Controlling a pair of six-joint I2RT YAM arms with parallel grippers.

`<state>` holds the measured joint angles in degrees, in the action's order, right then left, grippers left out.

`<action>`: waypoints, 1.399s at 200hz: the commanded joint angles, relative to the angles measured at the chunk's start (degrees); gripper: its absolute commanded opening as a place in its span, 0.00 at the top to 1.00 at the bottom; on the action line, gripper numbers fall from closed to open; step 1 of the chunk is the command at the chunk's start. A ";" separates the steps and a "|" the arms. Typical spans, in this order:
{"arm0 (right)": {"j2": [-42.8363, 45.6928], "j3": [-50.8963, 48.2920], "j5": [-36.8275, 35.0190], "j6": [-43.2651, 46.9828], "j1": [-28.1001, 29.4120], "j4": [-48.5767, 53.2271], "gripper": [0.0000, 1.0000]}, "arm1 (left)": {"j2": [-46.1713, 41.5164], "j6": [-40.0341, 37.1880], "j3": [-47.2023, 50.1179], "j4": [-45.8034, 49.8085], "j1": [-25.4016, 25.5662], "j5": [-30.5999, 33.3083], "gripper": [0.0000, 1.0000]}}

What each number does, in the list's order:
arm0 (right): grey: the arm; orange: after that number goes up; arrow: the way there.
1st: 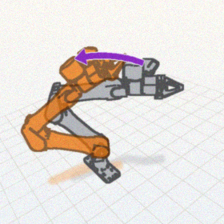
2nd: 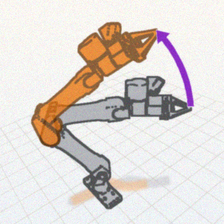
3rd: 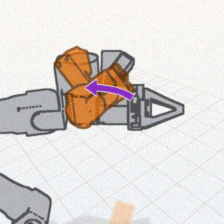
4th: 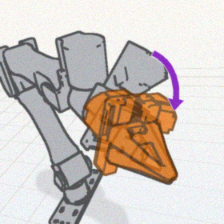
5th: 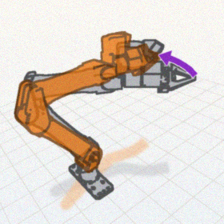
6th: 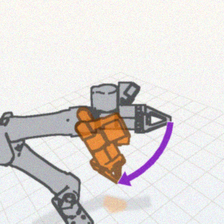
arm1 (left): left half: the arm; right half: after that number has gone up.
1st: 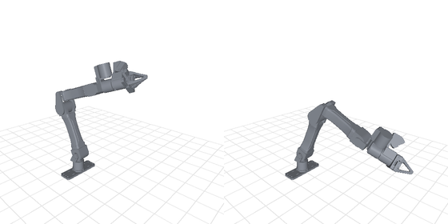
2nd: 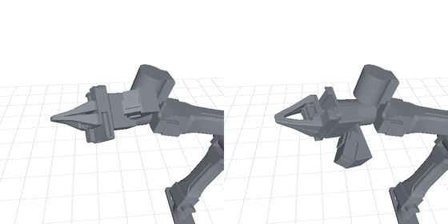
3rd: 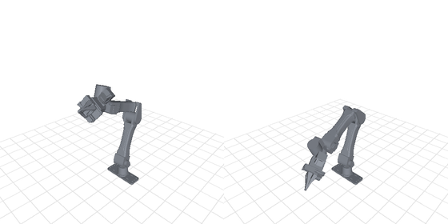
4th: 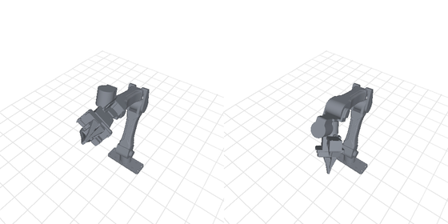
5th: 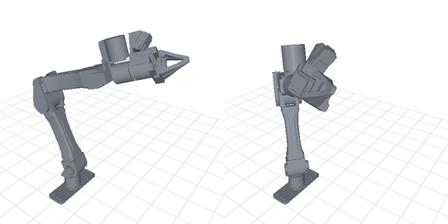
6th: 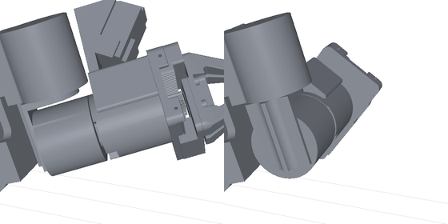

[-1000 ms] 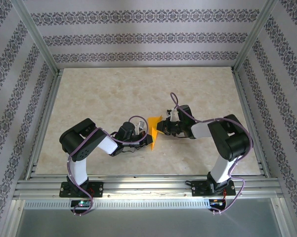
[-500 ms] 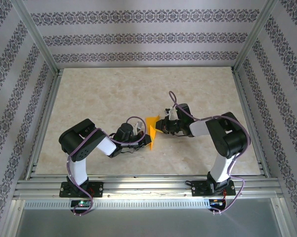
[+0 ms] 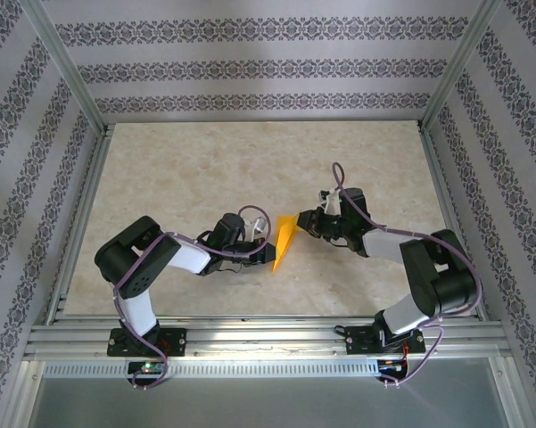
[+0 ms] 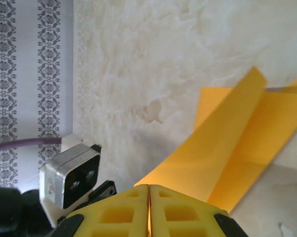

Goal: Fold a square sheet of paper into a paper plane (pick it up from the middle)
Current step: Fold the wing for the fifth time at the center of the table.

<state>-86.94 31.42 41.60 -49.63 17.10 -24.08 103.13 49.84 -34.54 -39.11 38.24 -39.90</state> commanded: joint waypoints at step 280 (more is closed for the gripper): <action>-8.89 0.88 -0.25 0.51 6.36 -0.98 0.89 | 10.60 10.71 2.12 -8.57 -0.89 -5.67 1.00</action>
<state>-94.74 31.03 42.74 -49.54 23.49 -24.29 111.24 61.80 -32.32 -54.70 37.76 -46.13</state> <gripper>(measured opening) 0.109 0.038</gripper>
